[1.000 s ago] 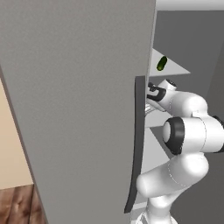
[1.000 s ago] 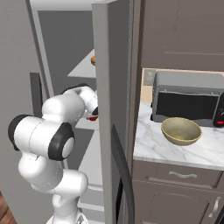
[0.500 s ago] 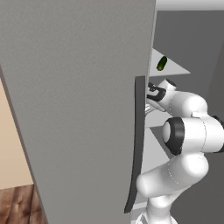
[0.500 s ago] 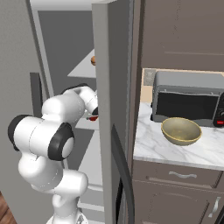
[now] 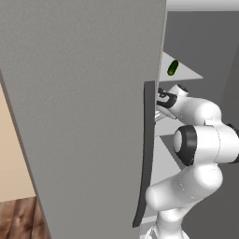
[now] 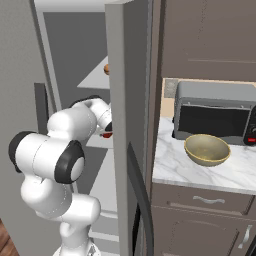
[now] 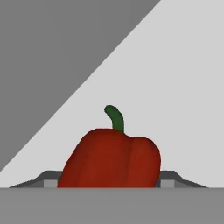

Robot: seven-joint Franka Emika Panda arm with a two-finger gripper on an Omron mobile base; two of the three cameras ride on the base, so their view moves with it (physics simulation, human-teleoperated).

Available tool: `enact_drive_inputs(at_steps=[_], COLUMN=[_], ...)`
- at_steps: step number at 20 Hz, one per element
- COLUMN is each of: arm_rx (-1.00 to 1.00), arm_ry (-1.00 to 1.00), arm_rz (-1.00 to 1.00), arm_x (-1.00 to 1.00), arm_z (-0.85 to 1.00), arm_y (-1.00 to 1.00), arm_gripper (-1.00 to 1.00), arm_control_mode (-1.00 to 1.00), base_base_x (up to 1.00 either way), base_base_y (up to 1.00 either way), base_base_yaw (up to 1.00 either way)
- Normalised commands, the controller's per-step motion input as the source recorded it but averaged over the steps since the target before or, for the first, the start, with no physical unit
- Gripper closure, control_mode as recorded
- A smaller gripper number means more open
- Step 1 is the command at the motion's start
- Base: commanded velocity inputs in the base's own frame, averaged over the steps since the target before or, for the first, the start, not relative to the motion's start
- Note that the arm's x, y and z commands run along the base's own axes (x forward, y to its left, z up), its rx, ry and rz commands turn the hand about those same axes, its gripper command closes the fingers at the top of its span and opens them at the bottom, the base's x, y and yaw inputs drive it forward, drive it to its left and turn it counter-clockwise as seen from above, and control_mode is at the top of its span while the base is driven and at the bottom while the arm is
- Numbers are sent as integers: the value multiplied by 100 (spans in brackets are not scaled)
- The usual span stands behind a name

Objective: Take the cucumber, bell pepper, and tangerine from the freezer and place them in the bowl on the counter.

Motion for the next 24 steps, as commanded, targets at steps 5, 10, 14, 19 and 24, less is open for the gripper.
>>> enact_drive_inputs(at_steps=[5, 10, 14, 19, 24], arm_rx=[0, 0, 0, -1, 0], arm_ry=[0, -3, -12, -1, 2], arm_rz=[0, 0, -11, -16, -20], arm_x=[0, -23, -70, -32, -32], arm_z=[0, 2, 15, 23, 35], arm_y=[0, 0, -15, 0, -12], arm_gripper=[100, 100, 100, 100, 100], arm_control_mode=[-100, -100, -100, -100, -100], base_base_x=[0, 0, 0, 0, 0], base_base_y=[0, 0, 0, 0, 0], base_base_yaw=[0, 0, 0, 0, 0])
